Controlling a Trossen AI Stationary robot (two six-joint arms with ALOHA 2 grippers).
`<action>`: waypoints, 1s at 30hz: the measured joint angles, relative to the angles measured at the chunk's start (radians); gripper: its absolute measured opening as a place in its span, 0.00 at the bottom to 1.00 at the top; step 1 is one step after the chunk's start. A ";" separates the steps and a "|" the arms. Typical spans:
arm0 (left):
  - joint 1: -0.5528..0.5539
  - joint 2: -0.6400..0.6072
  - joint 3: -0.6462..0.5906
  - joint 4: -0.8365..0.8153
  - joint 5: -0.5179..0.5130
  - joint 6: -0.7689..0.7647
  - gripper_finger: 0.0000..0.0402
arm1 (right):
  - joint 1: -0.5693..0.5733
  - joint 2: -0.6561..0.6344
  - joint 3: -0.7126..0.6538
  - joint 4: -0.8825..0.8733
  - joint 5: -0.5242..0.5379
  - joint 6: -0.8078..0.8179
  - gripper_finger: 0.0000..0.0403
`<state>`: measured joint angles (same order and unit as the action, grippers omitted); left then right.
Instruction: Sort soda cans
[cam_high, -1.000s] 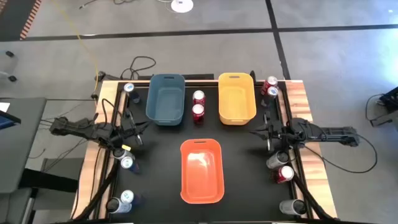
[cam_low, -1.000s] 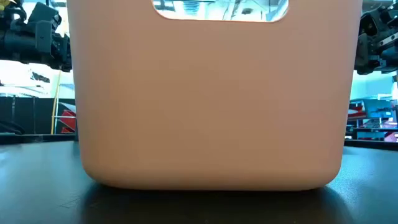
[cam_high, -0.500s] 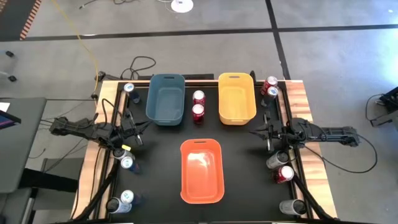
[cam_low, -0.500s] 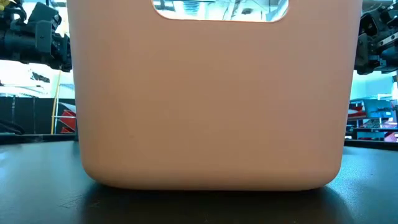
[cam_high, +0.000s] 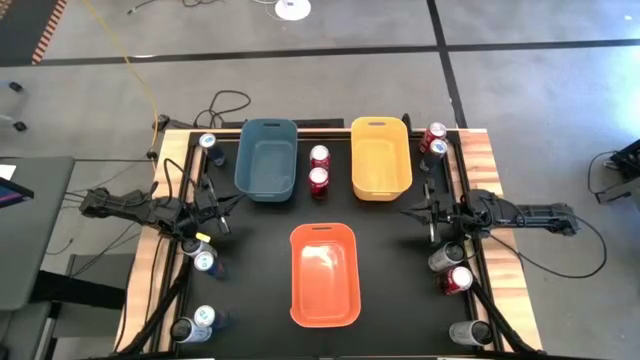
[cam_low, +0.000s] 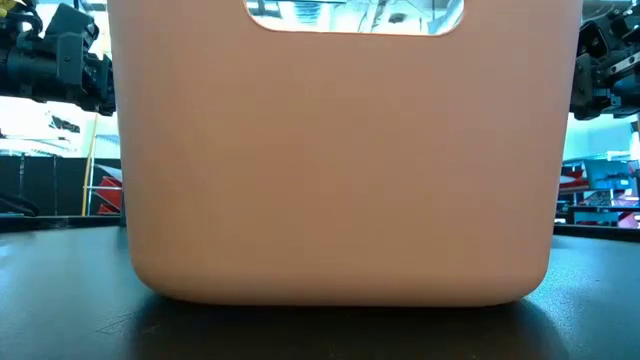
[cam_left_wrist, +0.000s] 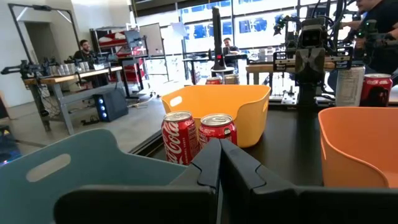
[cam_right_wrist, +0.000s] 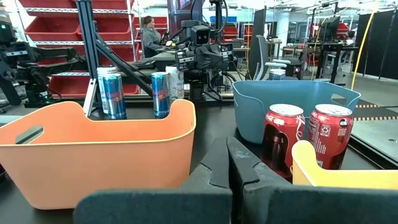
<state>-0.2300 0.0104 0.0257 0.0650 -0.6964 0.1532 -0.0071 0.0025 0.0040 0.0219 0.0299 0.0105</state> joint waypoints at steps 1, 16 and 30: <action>0.000 0.000 0.000 0.000 0.000 0.000 0.01 | 0.000 0.000 0.000 0.000 0.000 0.000 0.00; 0.000 0.000 0.000 0.011 0.000 -0.059 0.01 | 0.000 0.000 0.000 0.000 0.000 -0.003 0.00; 0.000 0.000 0.027 0.082 0.037 -0.156 0.01 | -0.001 0.000 0.000 0.044 0.002 -0.015 0.00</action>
<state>-0.2298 0.0101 0.0525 0.1471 -0.6590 -0.0030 -0.0082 0.0023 0.0040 0.0655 0.0319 -0.0041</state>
